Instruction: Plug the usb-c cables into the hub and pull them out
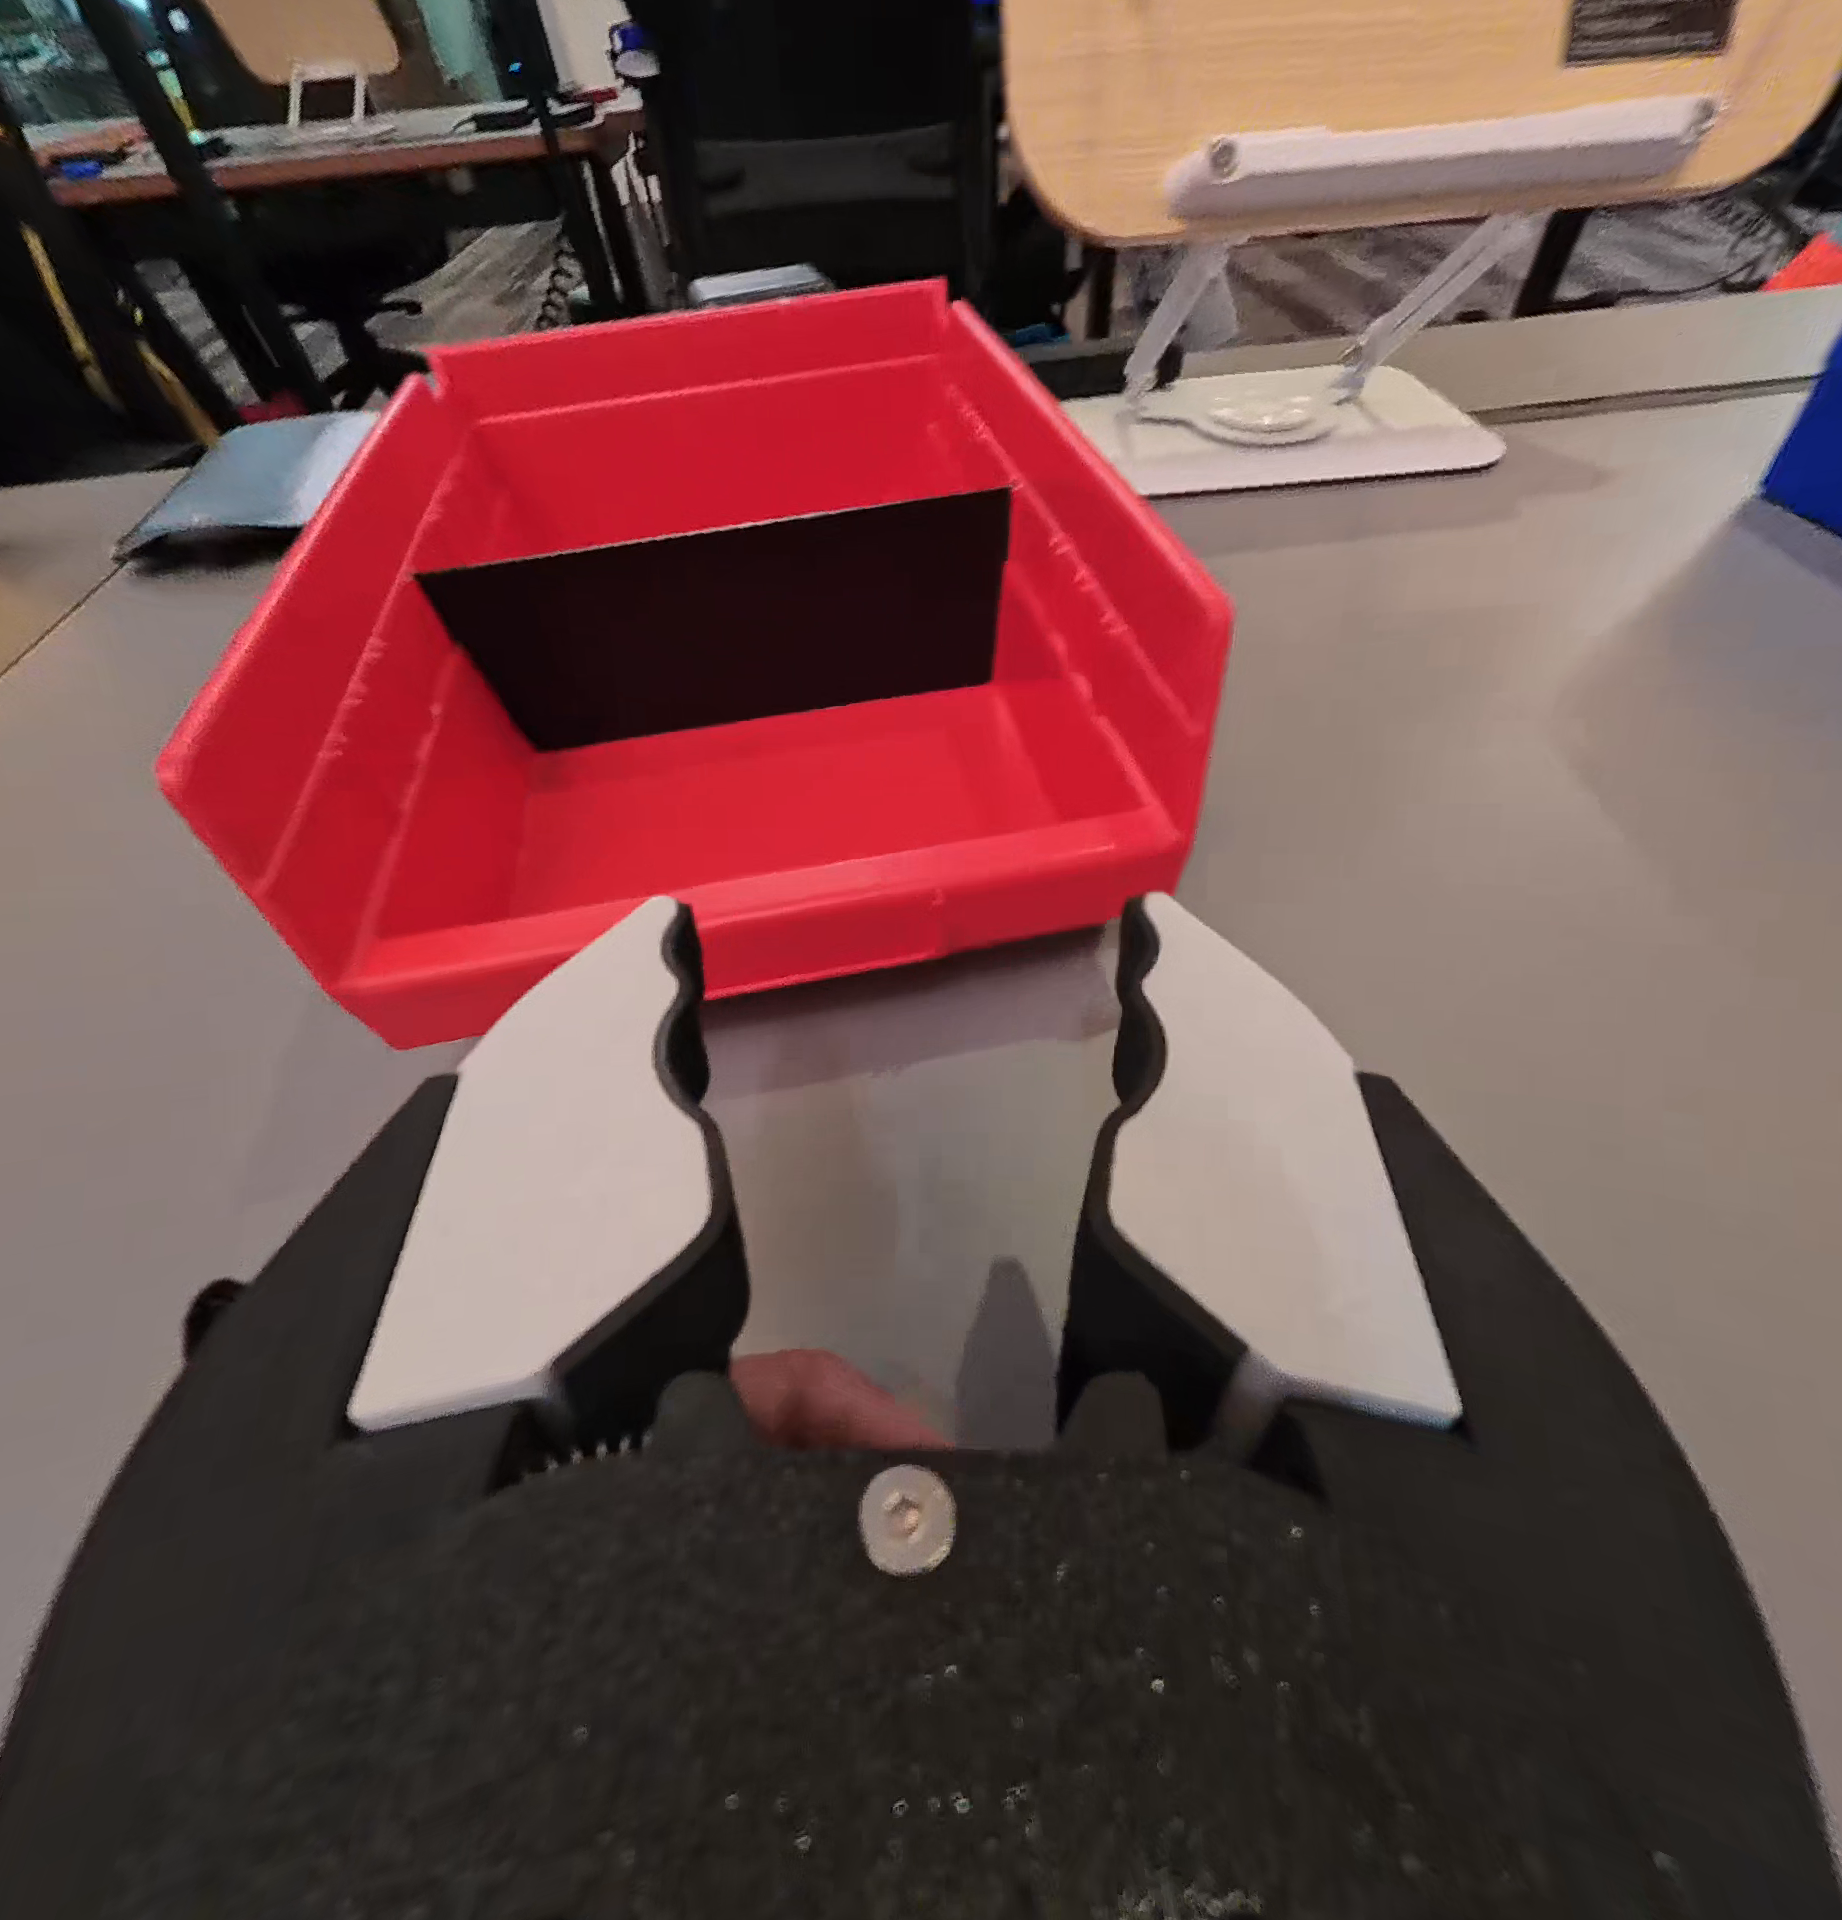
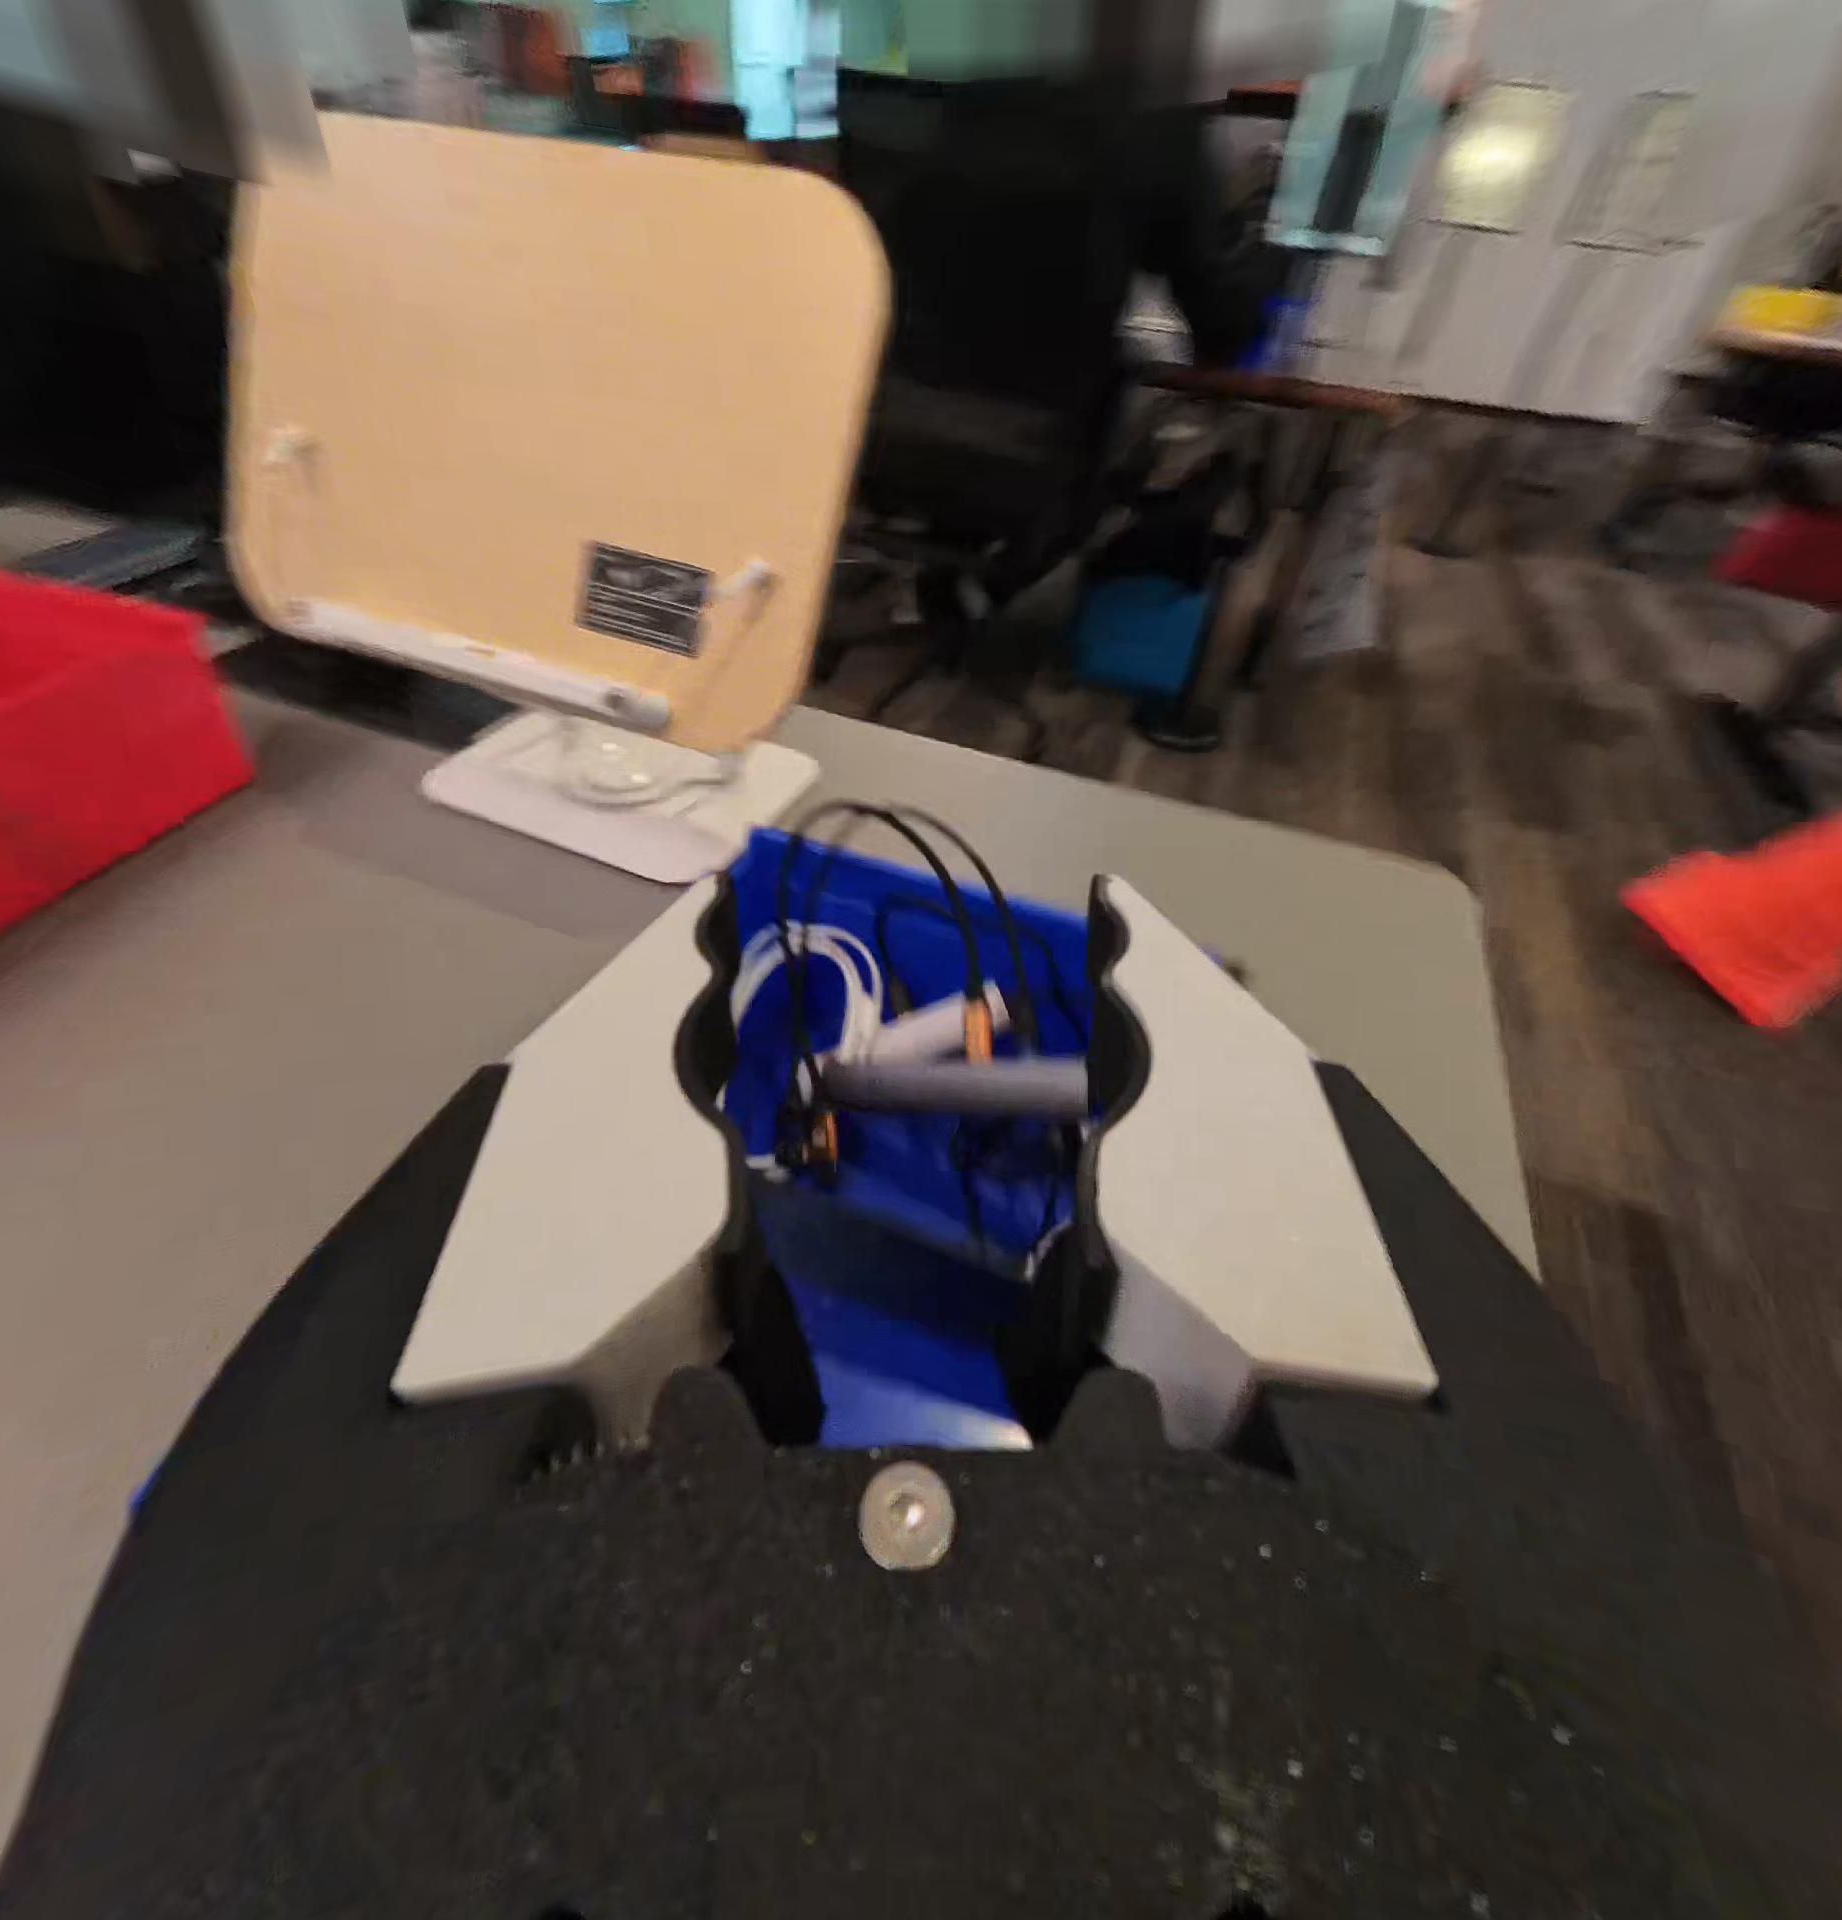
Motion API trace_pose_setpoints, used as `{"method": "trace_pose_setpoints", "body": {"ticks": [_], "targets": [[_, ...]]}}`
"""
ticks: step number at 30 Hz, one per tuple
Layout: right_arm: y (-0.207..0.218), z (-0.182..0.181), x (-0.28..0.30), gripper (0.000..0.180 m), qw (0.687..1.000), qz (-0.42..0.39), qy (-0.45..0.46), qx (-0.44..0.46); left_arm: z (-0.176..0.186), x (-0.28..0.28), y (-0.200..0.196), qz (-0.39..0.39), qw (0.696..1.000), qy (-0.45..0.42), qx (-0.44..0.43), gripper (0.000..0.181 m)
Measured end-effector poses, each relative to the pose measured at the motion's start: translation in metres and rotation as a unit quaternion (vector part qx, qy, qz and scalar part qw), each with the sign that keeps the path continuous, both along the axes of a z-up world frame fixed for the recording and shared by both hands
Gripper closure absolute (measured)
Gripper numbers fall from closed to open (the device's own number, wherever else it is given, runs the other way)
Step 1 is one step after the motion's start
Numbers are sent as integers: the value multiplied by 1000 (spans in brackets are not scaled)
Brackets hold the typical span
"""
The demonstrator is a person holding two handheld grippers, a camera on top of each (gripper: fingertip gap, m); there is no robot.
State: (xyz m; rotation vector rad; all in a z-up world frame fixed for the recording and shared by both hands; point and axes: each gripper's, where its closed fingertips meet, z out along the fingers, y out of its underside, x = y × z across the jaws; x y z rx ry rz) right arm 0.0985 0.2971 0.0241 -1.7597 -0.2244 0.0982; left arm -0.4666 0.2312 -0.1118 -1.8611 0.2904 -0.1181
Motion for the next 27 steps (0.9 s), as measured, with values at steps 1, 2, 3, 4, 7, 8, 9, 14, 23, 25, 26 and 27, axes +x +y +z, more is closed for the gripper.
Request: {"method": "trace_pose_setpoints", "body": {"ticks": [1,2,3,4,7,8,9,14,23,25,26,27], "targets": [[-19,-15,2,113,998,-52,15,-7,-4,-5,3,6,1000,3,-8,104],[-38,-33,-6,111,997,-67,30,-23,-9,-9,5,12,1000,7,-19,100],[-55,-52,-17,106,995,-73,51,-45,-14,-12,6,21,999,10,-31,95],[-70,-68,-27,105,992,-84,76,-57,-18,-14,7,28,999,8,-40,93],[-105,-105,-50,94,989,-100,89,-67,-24,-10,3,25,998,-3,-65,100],[-115,-116,-51,94,987,-116,77,-74,-27,-9,2,23,997,-1,-72,101],[-122,-124,-55,95,987,-122,69,-73,-28,-7,0,19,997,1,-78,101],[-129,-153,-73,85,987,-119,45,-103,-29,-9,-3,26,996,2,-85,105],[-129,-162,-53,85,980,-141,68,-126,-31,-1,-5,15,996,-8,-92,99],[-128,-164,-50,85,979,-144,67,-127,-29,7,-5,2,995,-28,-93,96],[-127,-165,-49,85,979,-146,61,-129,-28,12,-5,-6,994,-44,-97,95],[-127,-166,-48,85,979,-149,57,-131,-28,16,-6,-13,993,-57,-101,95]]}}
